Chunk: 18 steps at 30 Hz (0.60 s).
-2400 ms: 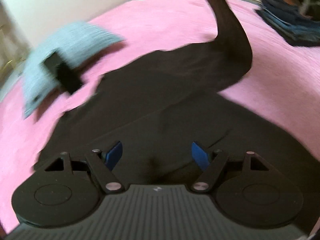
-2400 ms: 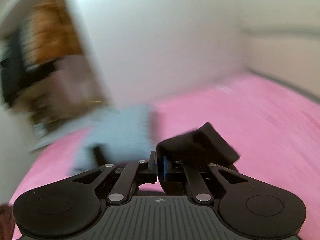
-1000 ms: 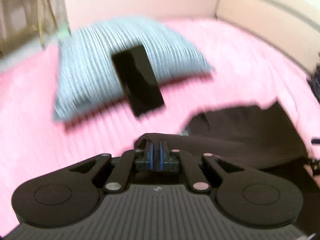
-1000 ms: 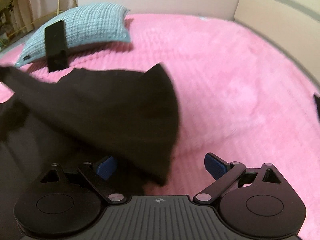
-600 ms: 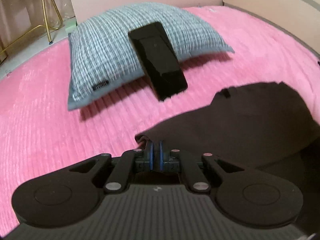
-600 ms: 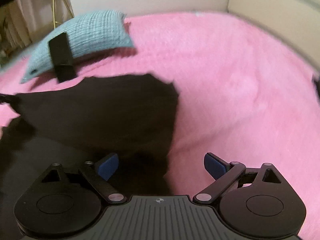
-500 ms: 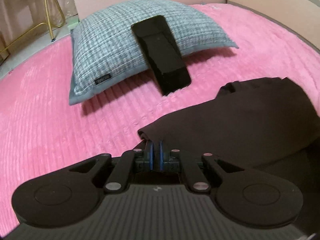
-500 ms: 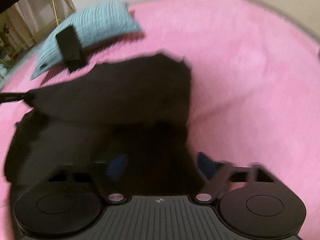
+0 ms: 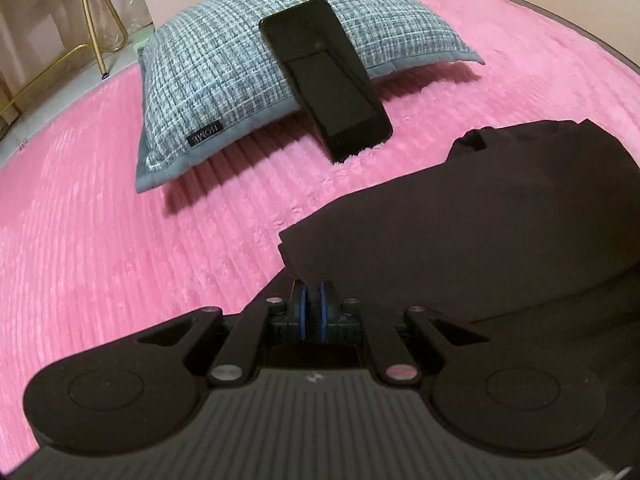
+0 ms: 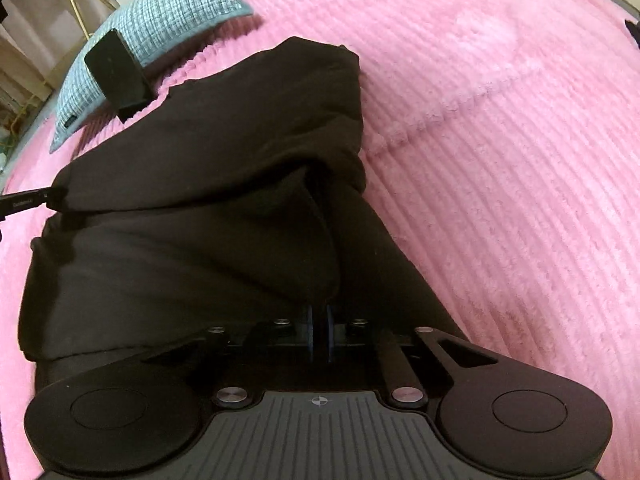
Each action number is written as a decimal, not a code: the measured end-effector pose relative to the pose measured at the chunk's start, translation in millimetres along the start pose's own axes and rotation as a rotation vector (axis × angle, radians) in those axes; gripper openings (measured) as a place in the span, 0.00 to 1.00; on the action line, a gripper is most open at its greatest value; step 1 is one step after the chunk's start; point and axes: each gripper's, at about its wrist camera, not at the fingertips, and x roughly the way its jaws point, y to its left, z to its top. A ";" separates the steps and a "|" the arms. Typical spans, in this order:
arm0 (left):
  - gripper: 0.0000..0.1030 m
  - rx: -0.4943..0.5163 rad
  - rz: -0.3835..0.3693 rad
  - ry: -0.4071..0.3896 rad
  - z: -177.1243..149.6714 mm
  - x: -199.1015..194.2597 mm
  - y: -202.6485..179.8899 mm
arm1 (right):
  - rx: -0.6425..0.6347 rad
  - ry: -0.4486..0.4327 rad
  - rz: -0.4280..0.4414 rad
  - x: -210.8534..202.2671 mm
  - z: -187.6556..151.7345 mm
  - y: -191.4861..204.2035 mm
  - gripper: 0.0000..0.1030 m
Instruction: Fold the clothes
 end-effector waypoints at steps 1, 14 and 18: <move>0.11 0.007 0.003 0.001 -0.8 -2.3 -0.4 | 0.001 0.000 -0.001 0.2 0.3 0.4 0.04; 0.37 0.633 -0.197 0.007 -113.6 -94.9 -97.3 | 0.024 0.003 0.068 -7.6 -2.9 2.1 0.56; 0.36 0.771 -0.195 0.029 -134.4 -84.5 -122.5 | 0.059 0.021 0.044 3.2 -5.0 3.9 0.30</move>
